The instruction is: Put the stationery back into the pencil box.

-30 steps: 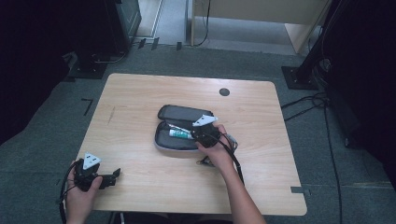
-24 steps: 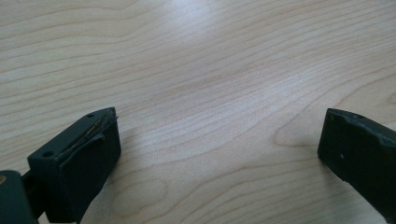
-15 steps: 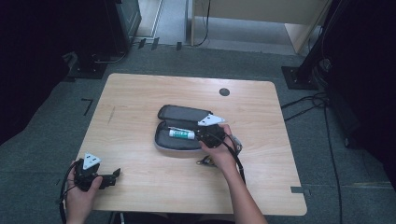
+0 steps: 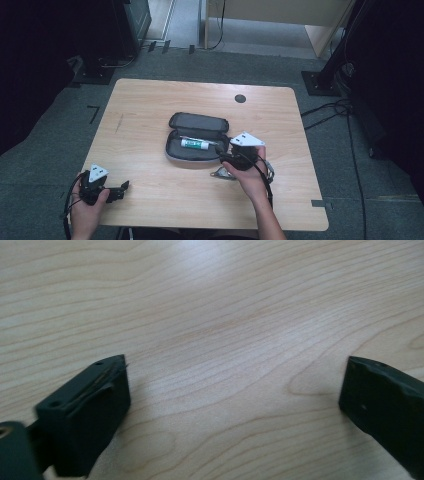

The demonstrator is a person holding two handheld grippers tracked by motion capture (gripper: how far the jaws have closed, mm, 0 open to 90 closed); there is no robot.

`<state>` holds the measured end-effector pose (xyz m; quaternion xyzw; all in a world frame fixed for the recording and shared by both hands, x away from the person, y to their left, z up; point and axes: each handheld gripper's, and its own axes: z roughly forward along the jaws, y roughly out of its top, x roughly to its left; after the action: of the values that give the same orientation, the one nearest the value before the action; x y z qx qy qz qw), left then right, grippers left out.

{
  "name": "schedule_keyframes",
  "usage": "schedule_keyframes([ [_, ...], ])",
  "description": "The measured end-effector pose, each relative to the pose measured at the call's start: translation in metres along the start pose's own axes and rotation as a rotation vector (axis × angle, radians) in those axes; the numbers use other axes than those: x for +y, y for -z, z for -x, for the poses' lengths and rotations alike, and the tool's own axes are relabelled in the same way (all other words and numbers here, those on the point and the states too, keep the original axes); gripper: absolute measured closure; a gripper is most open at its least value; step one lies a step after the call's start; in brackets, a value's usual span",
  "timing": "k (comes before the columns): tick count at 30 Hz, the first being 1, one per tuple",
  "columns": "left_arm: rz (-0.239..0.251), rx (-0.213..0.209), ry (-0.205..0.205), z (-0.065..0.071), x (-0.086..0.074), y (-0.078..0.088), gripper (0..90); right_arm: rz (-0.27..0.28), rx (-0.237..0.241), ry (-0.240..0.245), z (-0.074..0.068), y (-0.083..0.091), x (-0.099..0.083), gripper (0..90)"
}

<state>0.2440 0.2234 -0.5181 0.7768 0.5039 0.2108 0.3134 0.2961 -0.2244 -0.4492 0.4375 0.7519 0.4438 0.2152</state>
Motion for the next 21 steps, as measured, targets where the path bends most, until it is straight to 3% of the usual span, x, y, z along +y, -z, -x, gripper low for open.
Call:
schedule_keyframes([
  [3,0.009,0.018,0.009,-0.001,0.0,0.001,13.4,0.04,0.011,-0.042,0.003,0.017,-0.009,34.8],
  [8,0.022,0.037,0.021,0.005,0.004,0.003,14.0,0.045,0.028,-0.054,0.007,0.034,-0.026,27.9],
  [12,0.035,-0.006,0.074,0.016,0.011,0.0,13.7,0.025,0.036,-0.068,0.009,0.039,-0.043,21.9],
  [16,0.037,-0.023,0.042,0.035,0.018,-0.003,8.6,-0.015,0.067,-0.089,0.012,0.038,-0.058,13.8],
  [18,0.041,-0.035,0.045,0.041,0.022,-0.004,8.0,-0.023,0.08,-0.093,0.013,0.037,-0.064,13.3],
  [21,0.045,-0.053,0.042,0.051,0.026,-0.007,0.1,-0.036,0.098,-0.092,0.015,0.035,-0.069,10.5],
])
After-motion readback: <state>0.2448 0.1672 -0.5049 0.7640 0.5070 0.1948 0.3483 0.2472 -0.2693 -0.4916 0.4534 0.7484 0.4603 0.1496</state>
